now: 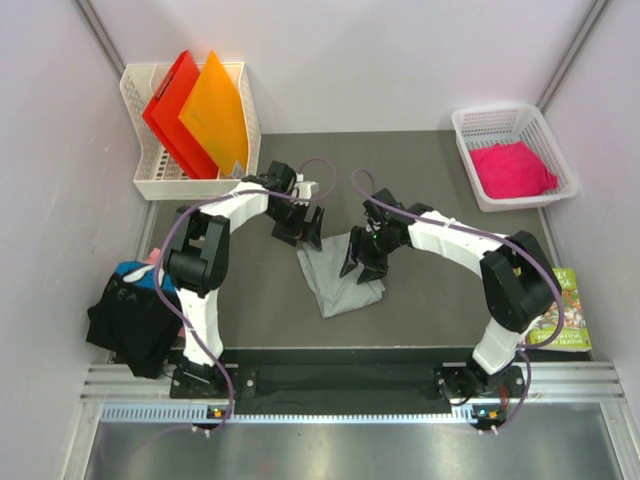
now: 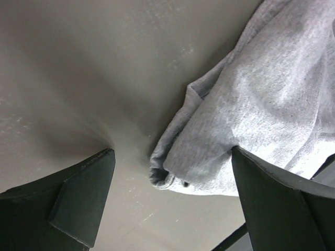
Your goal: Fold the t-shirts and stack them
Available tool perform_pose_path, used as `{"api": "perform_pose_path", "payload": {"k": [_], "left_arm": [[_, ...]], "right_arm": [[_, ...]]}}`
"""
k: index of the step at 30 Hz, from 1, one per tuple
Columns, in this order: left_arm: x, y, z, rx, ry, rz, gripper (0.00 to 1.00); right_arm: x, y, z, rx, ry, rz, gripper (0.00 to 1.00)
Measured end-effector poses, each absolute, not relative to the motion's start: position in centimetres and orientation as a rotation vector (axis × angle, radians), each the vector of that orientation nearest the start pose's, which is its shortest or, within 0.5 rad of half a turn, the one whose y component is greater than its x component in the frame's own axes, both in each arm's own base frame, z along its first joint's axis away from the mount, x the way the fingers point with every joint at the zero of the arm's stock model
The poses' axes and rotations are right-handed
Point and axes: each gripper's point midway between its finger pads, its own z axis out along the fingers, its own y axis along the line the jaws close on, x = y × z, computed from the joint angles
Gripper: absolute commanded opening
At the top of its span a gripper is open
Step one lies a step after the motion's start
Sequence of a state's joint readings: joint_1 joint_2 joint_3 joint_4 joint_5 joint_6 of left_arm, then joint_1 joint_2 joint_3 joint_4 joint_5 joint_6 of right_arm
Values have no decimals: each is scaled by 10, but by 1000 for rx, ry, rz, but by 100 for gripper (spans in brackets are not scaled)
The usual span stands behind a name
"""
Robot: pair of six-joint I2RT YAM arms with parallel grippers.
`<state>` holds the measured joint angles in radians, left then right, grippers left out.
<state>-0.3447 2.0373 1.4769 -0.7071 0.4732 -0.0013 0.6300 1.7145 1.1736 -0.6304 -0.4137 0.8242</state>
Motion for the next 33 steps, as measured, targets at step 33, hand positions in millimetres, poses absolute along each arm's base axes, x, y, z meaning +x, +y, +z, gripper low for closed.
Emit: {"api": "perform_pose_path", "payload": {"k": [33], "left_arm": [[324, -235, 32, 723, 2752, -826, 69]], "right_arm": [[221, 308, 65, 169, 3021, 878, 46]]}}
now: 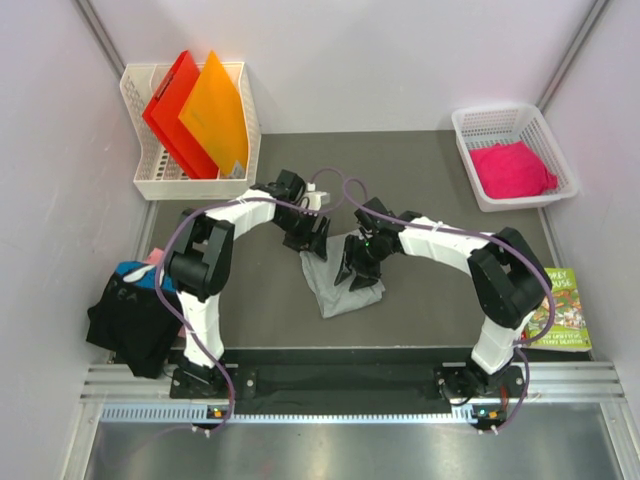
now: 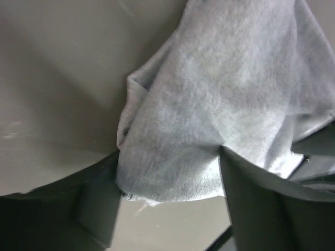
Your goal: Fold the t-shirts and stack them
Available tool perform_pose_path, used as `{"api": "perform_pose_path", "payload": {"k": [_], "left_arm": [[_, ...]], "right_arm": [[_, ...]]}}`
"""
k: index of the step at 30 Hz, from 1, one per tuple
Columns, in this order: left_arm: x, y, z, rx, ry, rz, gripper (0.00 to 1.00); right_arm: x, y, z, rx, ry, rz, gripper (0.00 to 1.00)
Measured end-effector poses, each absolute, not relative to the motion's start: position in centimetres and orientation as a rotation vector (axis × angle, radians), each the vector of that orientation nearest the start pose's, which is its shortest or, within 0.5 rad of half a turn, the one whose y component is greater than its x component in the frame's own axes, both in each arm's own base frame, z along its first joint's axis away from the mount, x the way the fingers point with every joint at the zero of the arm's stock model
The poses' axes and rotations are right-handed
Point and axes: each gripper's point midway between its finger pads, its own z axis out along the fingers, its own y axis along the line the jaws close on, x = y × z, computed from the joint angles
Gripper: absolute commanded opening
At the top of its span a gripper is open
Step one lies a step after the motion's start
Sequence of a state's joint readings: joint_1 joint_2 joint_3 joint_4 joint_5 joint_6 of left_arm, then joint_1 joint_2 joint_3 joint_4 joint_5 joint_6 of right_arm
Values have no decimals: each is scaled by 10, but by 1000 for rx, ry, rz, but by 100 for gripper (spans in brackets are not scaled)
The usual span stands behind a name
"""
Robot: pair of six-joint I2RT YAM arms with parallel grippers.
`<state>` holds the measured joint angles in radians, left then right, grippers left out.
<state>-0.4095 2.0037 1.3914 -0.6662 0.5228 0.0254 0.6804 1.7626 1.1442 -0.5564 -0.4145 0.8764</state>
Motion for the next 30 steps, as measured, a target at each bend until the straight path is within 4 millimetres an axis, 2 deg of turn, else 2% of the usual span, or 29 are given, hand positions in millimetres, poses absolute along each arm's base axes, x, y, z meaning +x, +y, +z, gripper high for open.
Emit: {"api": "perform_pose_path", "payload": {"k": [1, 2, 8, 9, 17, 21, 24, 26, 28, 30], "left_arm": [[323, -237, 32, 726, 2751, -839, 63], [321, -237, 31, 729, 2759, -855, 49], [302, -238, 21, 727, 2836, -917, 10], [301, -238, 20, 726, 2841, -925, 0], [300, -237, 22, 749, 2844, -917, 0], [299, -227, 30, 776, 2906, -797, 0], [303, -217, 50, 804, 2950, -678, 0], [312, -206, 70, 807, 2937, -612, 0], [314, -190, 86, 791, 2930, -549, 0], [310, -165, 107, 769, 2934, -461, 0]], "right_arm": [[220, 307, 63, 171, 3024, 876, 46], [219, 306, 61, 175, 3029, 872, 46], [216, 305, 58, 191, 3038, 867, 45], [216, 305, 58, 192, 3038, 868, 45], [215, 306, 59, 188, 3038, 867, 45], [212, 303, 65, 171, 3037, 862, 45], [212, 299, 76, 149, 3014, 872, 44], [214, 297, 84, 137, 2987, 889, 44], [216, 295, 91, 124, 2965, 902, 43], [219, 293, 98, 109, 2938, 920, 43]]}}
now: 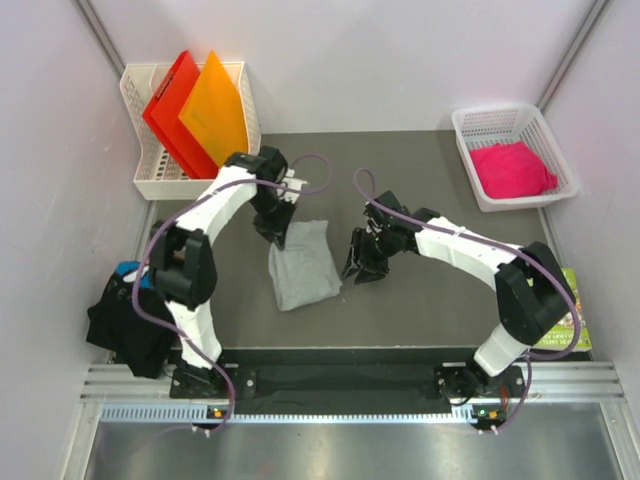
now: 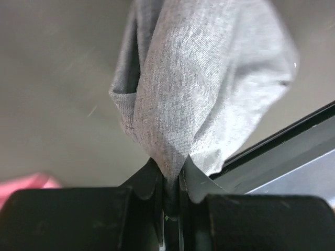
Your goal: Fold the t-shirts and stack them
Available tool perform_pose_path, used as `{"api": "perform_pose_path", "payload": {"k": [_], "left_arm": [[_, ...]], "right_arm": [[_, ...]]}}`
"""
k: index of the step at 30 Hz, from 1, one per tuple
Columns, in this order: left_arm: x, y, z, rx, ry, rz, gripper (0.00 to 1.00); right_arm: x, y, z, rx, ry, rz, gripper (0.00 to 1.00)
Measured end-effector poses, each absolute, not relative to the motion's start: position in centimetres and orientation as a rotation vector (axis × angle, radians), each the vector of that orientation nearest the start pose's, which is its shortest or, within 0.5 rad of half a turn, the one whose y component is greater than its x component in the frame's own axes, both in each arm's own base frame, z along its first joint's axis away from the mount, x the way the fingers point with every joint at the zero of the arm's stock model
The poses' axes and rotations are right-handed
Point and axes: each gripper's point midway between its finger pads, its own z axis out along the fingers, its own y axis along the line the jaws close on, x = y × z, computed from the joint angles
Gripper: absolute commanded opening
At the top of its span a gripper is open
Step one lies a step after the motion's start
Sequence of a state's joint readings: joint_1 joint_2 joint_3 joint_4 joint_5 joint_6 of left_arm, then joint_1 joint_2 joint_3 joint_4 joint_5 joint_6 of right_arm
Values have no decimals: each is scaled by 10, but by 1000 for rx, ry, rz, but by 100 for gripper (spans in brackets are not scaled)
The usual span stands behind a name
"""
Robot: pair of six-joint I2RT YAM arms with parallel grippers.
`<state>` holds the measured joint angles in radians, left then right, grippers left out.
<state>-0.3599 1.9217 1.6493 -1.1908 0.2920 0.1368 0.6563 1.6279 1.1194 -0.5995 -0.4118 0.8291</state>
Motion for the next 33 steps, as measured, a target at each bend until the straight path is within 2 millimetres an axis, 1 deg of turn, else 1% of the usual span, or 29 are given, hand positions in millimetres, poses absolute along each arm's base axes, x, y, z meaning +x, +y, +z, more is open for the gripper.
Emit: {"api": "perform_pose_path", "payload": {"k": [3, 6, 9, 11, 14, 17, 20, 24, 28, 31, 33], "left_arm": [[303, -135, 140, 739, 2893, -338, 0], [292, -112, 172, 724, 2813, -199, 0], [275, -92, 193, 705, 2767, -94, 0], [266, -76, 203, 685, 2747, -24, 0], [257, -56, 207, 668, 2743, 75, 0], [253, -42, 212, 661, 2737, 141, 0], [251, -34, 221, 652, 2699, 185, 0], [242, -23, 244, 647, 2602, 238, 0], [230, -7, 272, 624, 2489, 321, 0], [216, 9, 293, 579, 2404, 402, 0], [204, 19, 305, 543, 2354, 446, 0]], "right_arm": [[220, 287, 103, 97, 2915, 932, 43], [215, 273, 101, 101, 2915, 933, 43], [211, 256, 102, 115, 2912, 938, 42], [210, 246, 103, 124, 2906, 944, 42], [208, 235, 103, 121, 2907, 948, 42], [204, 229, 103, 98, 2915, 946, 41], [199, 223, 102, 69, 2933, 939, 41], [195, 213, 105, 46, 2964, 907, 41], [204, 208, 119, 17, 2943, 900, 41], [209, 206, 129, -8, 2925, 896, 41], [209, 205, 132, -21, 2925, 891, 41]]}}
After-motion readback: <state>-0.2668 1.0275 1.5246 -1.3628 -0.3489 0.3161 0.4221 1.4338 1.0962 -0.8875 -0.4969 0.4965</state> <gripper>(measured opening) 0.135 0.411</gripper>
